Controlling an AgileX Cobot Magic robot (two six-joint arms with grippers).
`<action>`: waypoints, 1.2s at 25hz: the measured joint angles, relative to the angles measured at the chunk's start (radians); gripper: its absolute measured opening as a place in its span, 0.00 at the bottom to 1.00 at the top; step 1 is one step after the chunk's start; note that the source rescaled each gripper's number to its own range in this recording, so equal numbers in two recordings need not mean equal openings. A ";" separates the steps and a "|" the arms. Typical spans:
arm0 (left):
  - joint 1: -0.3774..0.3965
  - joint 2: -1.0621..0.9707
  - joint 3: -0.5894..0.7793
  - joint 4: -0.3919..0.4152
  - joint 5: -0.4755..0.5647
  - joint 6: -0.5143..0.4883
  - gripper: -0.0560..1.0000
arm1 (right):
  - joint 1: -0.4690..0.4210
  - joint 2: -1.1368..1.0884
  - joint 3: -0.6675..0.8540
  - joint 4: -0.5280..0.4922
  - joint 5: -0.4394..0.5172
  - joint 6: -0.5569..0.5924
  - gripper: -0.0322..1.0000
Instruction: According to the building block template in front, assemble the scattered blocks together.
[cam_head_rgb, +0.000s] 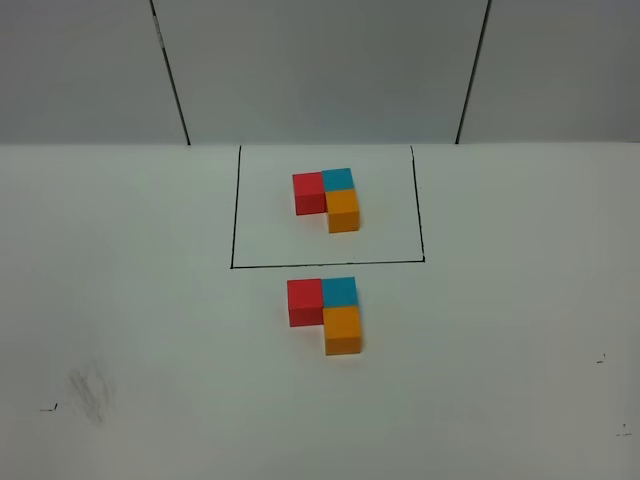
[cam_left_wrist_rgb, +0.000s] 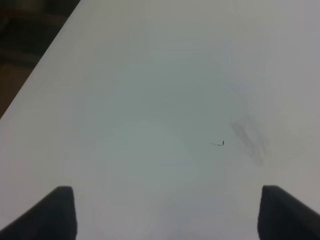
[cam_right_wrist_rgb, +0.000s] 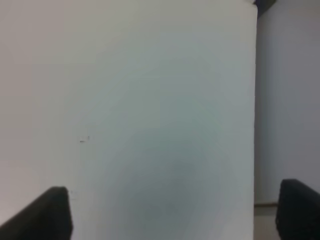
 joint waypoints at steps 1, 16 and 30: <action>0.000 0.000 0.000 0.000 0.000 0.000 0.75 | 0.000 -0.038 0.016 0.015 0.001 0.001 0.79; 0.000 0.000 0.000 0.000 0.000 0.000 0.75 | 0.000 -0.447 0.274 0.143 0.002 0.106 0.79; 0.000 0.000 0.000 0.000 0.000 0.000 0.75 | -0.125 -0.645 0.491 0.235 -0.077 0.042 0.79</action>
